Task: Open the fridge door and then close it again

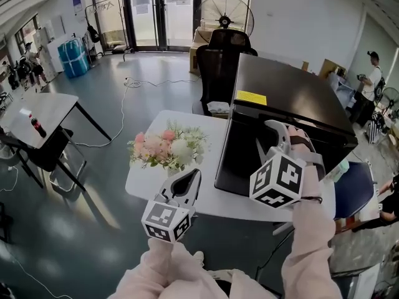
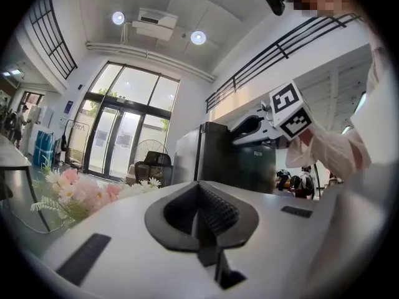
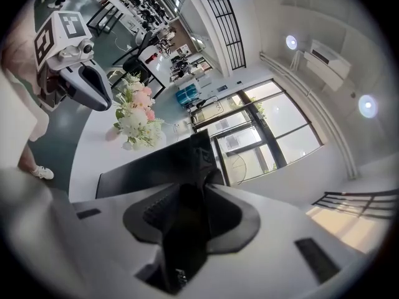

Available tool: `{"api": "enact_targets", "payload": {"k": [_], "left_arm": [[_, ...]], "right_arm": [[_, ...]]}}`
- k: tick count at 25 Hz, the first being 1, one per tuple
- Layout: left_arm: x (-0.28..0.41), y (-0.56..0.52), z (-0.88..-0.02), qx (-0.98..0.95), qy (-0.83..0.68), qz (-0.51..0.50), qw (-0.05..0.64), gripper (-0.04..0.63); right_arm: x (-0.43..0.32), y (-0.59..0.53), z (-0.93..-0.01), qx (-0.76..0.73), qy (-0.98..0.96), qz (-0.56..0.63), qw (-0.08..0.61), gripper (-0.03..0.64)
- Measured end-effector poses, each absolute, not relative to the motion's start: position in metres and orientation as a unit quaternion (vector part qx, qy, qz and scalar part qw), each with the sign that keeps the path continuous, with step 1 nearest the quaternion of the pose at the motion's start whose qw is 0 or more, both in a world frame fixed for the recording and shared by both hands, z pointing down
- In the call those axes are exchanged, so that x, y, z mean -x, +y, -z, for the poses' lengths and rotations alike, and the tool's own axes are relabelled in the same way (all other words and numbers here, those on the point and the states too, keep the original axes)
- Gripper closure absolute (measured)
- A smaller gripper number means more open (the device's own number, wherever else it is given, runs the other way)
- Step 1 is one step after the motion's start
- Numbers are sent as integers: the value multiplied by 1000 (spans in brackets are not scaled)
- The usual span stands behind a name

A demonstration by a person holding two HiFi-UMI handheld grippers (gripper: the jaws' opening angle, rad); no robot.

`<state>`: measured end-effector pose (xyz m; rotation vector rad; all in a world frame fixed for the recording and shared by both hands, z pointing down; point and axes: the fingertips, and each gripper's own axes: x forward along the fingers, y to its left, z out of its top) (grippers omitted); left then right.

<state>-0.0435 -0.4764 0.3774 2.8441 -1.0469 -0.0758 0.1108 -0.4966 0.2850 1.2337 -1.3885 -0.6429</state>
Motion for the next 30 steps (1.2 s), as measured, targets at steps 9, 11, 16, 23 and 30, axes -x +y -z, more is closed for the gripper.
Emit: {"api": "enact_targets", "payload": {"k": [9, 11, 16, 23, 30], "left_arm": [[43, -455, -382, -927, -368, 26, 63, 584], [43, -447, -384, -925, -374, 24, 66, 584], [42, -416, -387, -919, -387, 20, 66, 584], [46, -369, -387, -909, -411, 20, 64, 584], [52, -321, -391, -901, -429, 14, 63, 584]], "right_arm": [[-92, -444, -287, -480, -597, 308, 564, 489], [-89, -430, -287, -471, -608, 313, 557, 489], [-85, -405, -287, -459, -616, 325, 551, 489], [-83, -370, -288, -439, -627, 340, 546, 489], [-82, -338, -289, -422, -633, 344, 551, 489]]}}
